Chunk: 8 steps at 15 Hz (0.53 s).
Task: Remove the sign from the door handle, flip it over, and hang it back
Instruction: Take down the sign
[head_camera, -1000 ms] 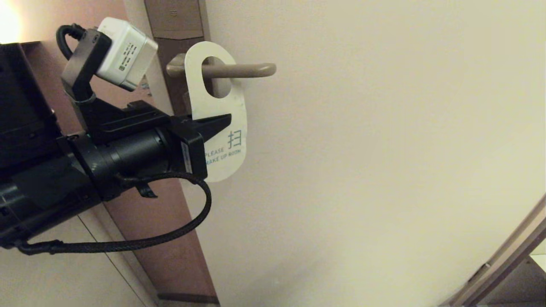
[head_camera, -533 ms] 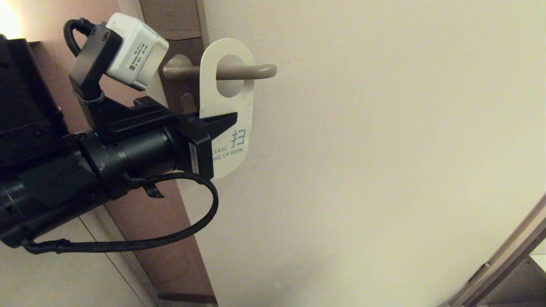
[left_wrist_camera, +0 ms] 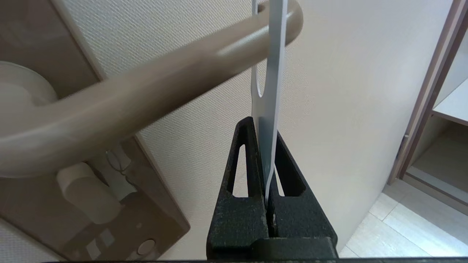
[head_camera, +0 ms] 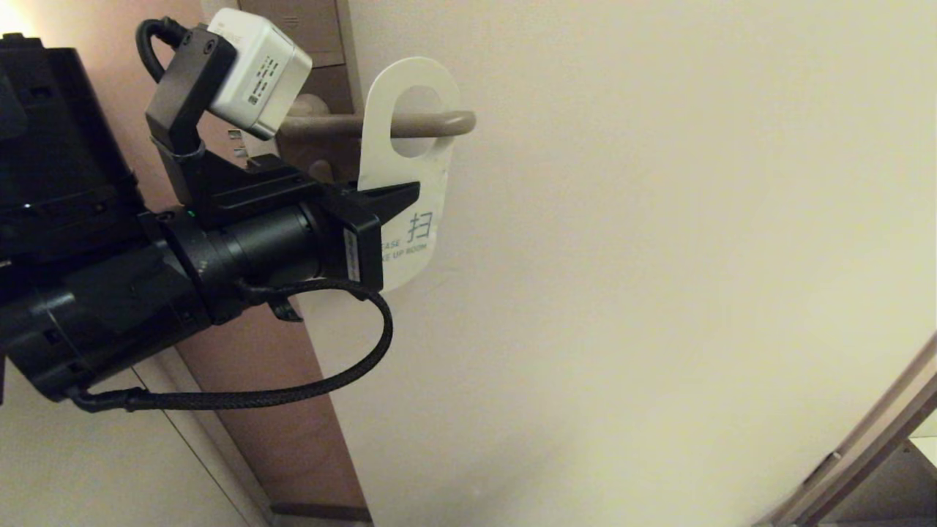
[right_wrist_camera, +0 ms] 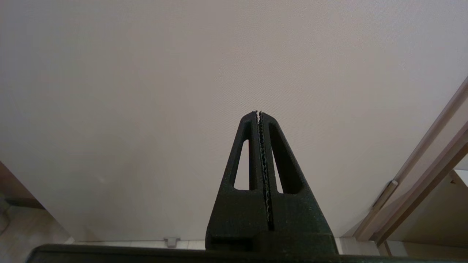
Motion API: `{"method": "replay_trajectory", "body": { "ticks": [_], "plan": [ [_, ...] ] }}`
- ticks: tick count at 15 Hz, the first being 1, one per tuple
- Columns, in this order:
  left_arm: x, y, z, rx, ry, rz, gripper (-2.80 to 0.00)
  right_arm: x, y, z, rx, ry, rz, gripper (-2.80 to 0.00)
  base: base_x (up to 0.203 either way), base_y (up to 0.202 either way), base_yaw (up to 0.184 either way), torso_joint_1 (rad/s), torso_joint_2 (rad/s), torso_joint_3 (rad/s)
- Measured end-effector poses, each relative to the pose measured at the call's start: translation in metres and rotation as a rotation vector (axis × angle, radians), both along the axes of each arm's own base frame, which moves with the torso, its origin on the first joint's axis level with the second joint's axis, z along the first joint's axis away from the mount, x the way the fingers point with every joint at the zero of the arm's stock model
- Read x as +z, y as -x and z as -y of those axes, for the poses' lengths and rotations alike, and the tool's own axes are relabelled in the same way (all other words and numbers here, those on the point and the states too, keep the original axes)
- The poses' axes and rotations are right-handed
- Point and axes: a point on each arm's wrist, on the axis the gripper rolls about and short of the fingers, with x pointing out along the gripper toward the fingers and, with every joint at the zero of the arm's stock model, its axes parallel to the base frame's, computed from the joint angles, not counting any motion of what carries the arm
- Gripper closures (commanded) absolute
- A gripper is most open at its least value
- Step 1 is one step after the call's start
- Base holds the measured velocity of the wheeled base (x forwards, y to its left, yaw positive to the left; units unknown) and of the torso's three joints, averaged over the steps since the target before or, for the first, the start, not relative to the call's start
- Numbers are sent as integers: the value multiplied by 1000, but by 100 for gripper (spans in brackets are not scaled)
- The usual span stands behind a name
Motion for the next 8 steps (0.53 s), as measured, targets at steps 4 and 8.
{"method": "replay_trajectory", "body": {
  "ticks": [4, 8],
  "plan": [
    [-1, 4, 5, -24, -2, -2, 0, 0, 0, 0, 0, 0, 0, 0, 0, 0, 0, 0, 0, 0],
    [-1, 6, 7, -11, -3, -3, 0, 0, 0, 0, 0, 0, 0, 0, 0, 0, 0, 0, 0, 0]
  ]
}}
